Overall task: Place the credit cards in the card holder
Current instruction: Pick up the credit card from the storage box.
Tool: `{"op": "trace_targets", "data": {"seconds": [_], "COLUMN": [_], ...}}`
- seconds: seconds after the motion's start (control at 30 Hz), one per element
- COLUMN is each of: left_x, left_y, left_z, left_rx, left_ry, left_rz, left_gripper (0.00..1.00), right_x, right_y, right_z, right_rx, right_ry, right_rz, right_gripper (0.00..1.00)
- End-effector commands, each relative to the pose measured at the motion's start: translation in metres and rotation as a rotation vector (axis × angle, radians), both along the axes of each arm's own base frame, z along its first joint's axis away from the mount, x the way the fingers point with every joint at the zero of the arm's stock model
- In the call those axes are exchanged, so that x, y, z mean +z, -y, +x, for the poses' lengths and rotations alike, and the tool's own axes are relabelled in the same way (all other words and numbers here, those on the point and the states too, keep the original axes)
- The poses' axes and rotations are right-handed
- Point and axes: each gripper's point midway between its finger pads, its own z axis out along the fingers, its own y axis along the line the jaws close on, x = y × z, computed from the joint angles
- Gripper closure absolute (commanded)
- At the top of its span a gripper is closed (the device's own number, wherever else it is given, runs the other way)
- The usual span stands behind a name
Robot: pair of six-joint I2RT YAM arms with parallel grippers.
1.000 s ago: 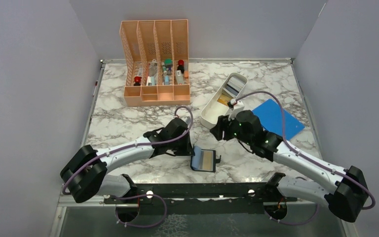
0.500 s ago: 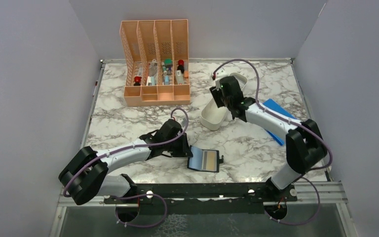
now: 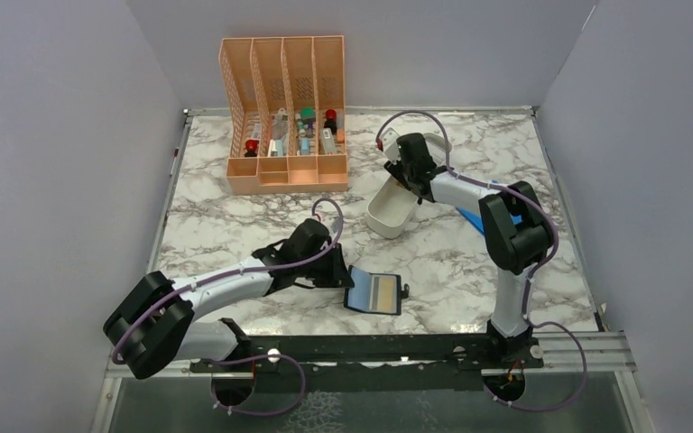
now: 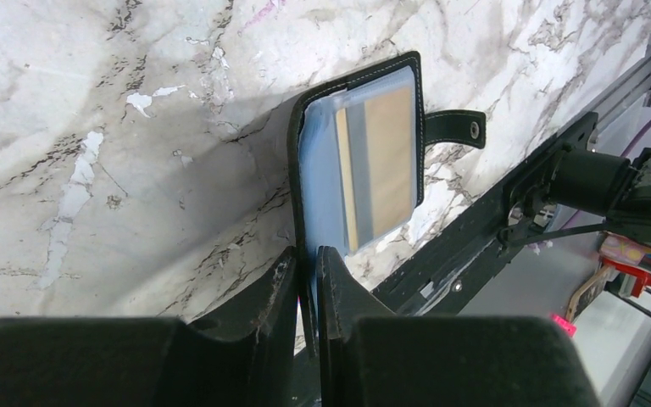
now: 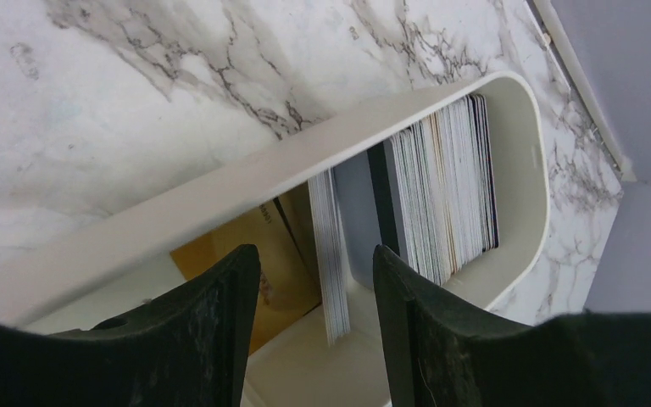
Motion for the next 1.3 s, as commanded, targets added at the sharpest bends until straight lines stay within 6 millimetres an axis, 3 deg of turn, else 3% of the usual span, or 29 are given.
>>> {"op": "trace_targets", "data": {"seconds": [0.0,0.57,0.9,1.03,1.27], "left_x": [0.014,0.015,0.013,0.012,0.013], "left_y": [0.002,-0.001,0.001,0.001,0.001], "left_z": [-0.002,-0.004,-0.003,-0.003,-0.003], "left_rx": [-0.022,0.005,-0.002,-0.001,0.005], "left_ry": [0.037,0.03,0.023,0.019,0.018], "left_rz": [-0.046,-0.057,-0.057,-0.052,-0.056], "left_gripper": [0.83,0.82,0.83,0.83,0.83], "right_x": [0.005,0.008,-0.004,0.014,0.027], "right_y": [0.01,0.029,0.044,0.047,0.05], "right_z": [0.03,0.048,0.052,0.056,0.059], "right_rx": [-0.008,-0.055,-0.073,-0.083,-0.087], "right_ry": [0.073,0.174,0.126,0.16,0.175], "right_rz": [-0.096,-0.185,-0.168,-0.142,-0.113], "right_gripper": [0.43,0.47,0.47,0.53,0.6]}}
